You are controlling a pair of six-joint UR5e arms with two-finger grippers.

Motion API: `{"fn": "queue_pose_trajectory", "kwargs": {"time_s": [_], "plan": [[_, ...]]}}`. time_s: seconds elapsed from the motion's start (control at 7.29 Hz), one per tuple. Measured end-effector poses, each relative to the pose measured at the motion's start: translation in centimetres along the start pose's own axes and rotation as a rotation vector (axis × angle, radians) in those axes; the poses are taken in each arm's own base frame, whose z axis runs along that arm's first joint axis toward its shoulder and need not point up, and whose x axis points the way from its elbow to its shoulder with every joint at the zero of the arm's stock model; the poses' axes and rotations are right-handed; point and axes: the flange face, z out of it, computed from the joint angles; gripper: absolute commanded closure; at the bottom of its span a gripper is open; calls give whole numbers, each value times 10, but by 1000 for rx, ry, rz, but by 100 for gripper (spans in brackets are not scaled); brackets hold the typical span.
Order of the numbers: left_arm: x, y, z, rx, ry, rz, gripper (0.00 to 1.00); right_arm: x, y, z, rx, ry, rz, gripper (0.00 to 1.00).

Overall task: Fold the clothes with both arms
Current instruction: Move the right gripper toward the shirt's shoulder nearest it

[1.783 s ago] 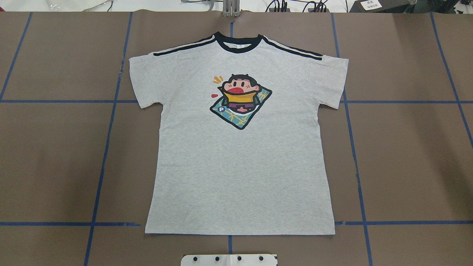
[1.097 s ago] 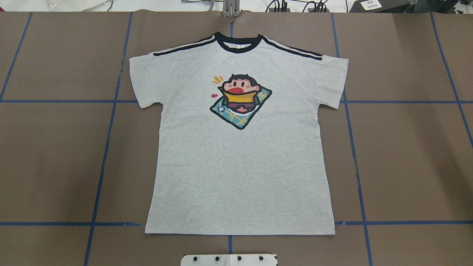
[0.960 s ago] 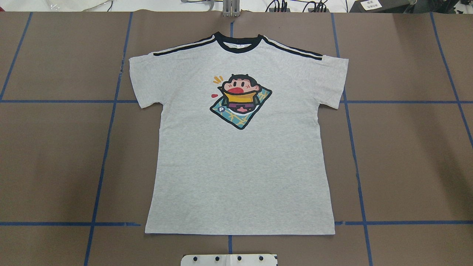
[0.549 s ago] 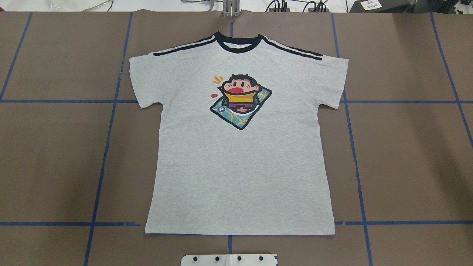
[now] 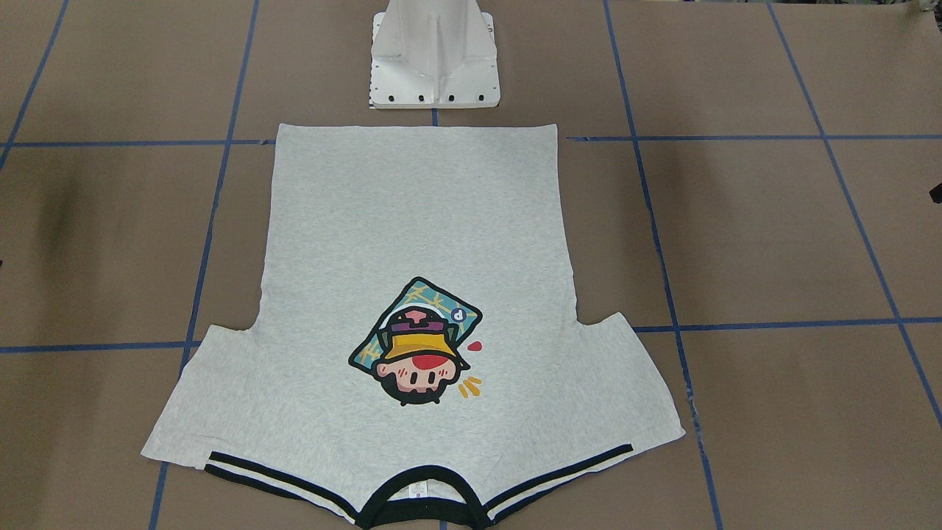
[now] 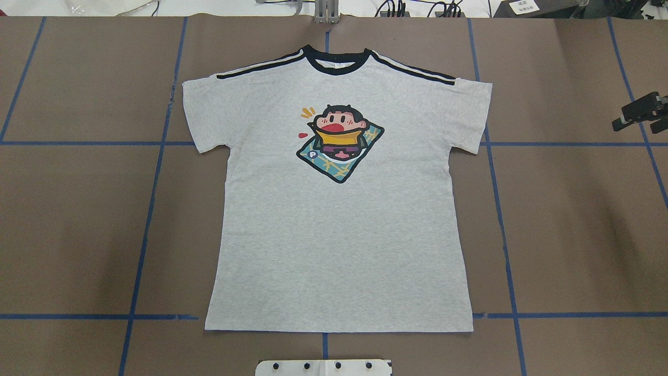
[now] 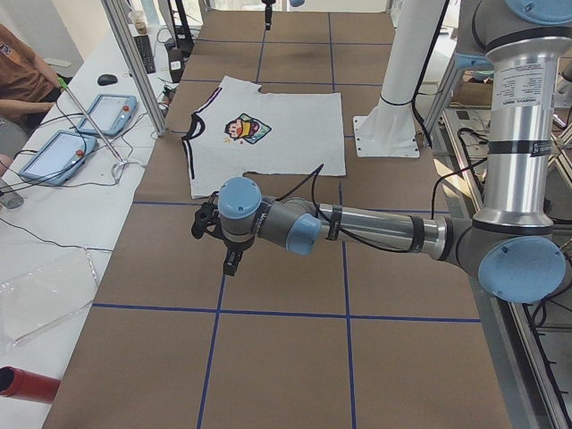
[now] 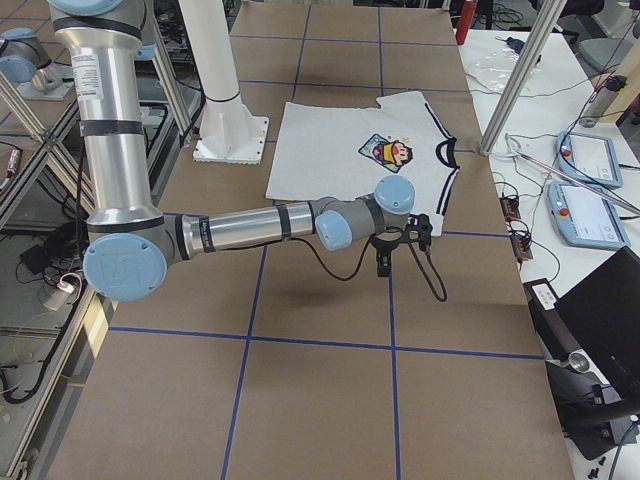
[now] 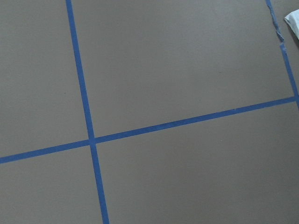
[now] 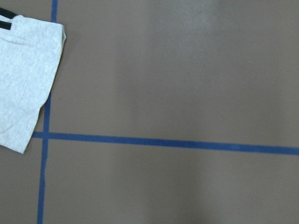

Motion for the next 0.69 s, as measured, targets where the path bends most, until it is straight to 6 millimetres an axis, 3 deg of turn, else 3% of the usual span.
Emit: {"fn": "queue_pose_trajectory", "kwargs": {"time_s": [0.27,0.55,0.69], "plan": [[3,-2,-3,24,0,31,0,-36,-54,42,79,-32,-4,5],[7,-4,-6,38,0,49,0,-92,-89,68,190,-13,101,6],[9,-5,-7,45,0,57,0,-107,-102,85,233,5,141,6]]}}
